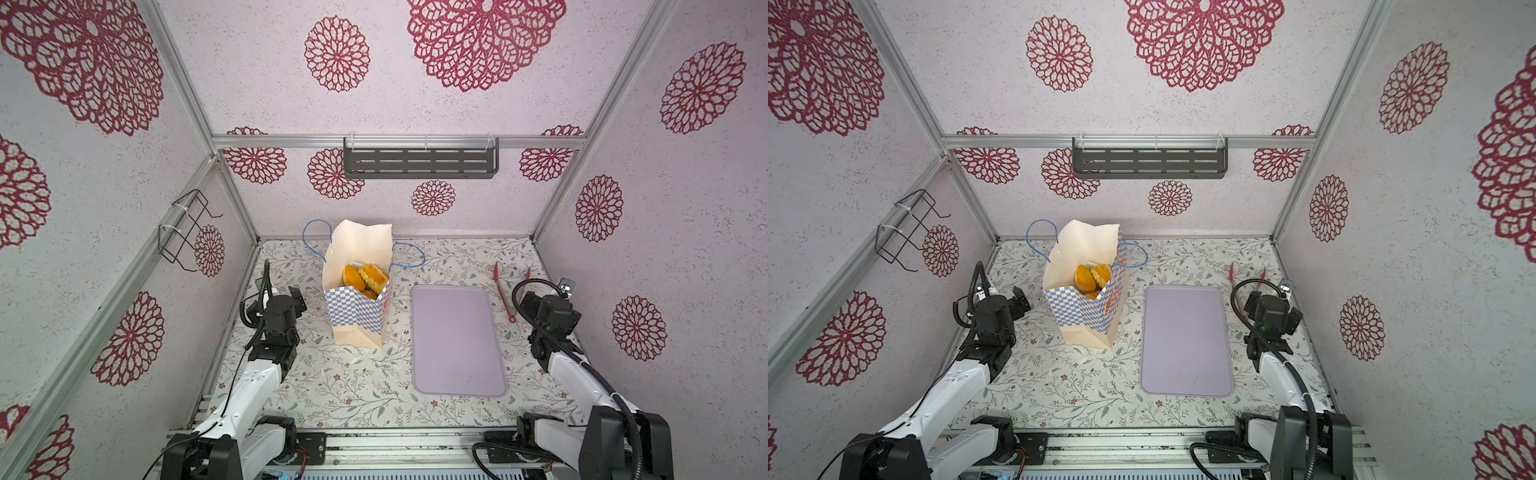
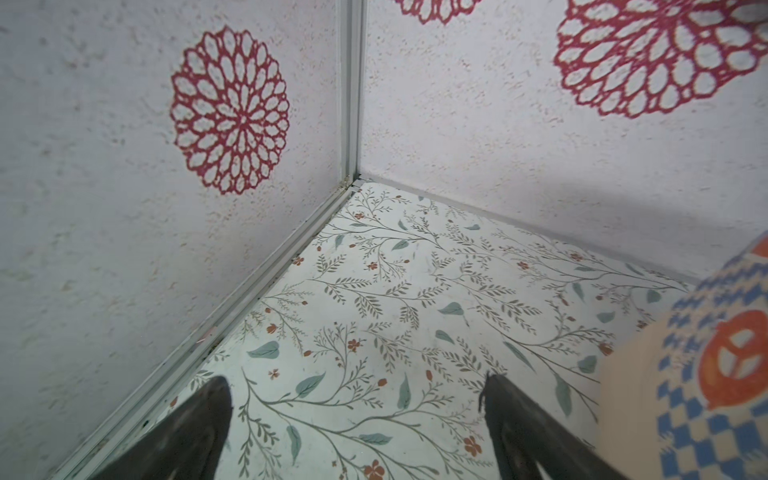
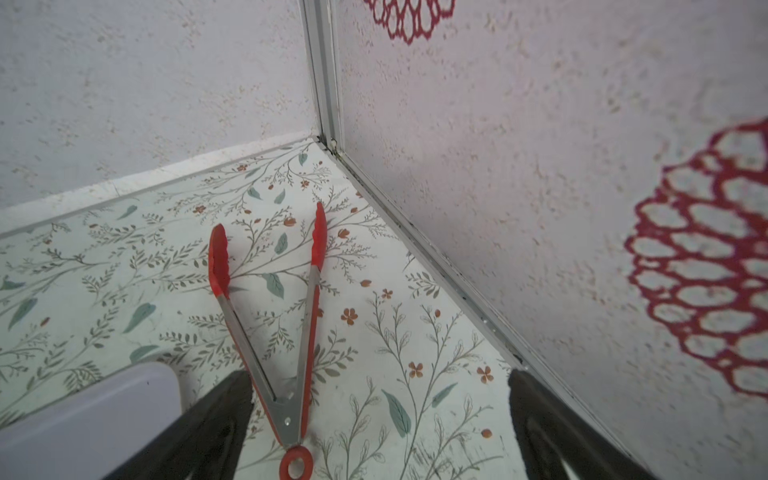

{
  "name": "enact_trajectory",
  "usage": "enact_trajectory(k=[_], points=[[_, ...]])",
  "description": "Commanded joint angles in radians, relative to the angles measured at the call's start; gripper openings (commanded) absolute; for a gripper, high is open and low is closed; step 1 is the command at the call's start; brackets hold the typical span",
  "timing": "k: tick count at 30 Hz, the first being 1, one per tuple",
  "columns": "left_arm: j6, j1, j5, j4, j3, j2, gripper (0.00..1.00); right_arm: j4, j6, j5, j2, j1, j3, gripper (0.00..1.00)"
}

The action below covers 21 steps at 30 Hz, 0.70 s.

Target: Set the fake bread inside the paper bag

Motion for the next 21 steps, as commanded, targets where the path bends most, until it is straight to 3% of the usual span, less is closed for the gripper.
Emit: enact_trajectory(k=[1, 11, 13, 21], points=[[0.039, 0.023, -0.065, 0.11, -0.019, 0.081, 0.97, 0.207, -0.069, 0.062, 0.003, 0.032, -0.041, 0.99], [0.108, 0.062, 0.031, 0.42, -0.063, 0.291, 0.97, 0.549, -0.102, 0.074, 0.15, 0.068, -0.198, 0.99], [0.13, 0.074, 0.053, 0.4, -0.038, 0.314, 0.97, 0.636, -0.119, 0.073, 0.194, 0.073, -0.227, 0.99], [0.119, 0.123, 0.112, 0.404, -0.037, 0.316, 0.97, 0.683, -0.227, 0.024, 0.215, 0.14, -0.236, 0.99]])
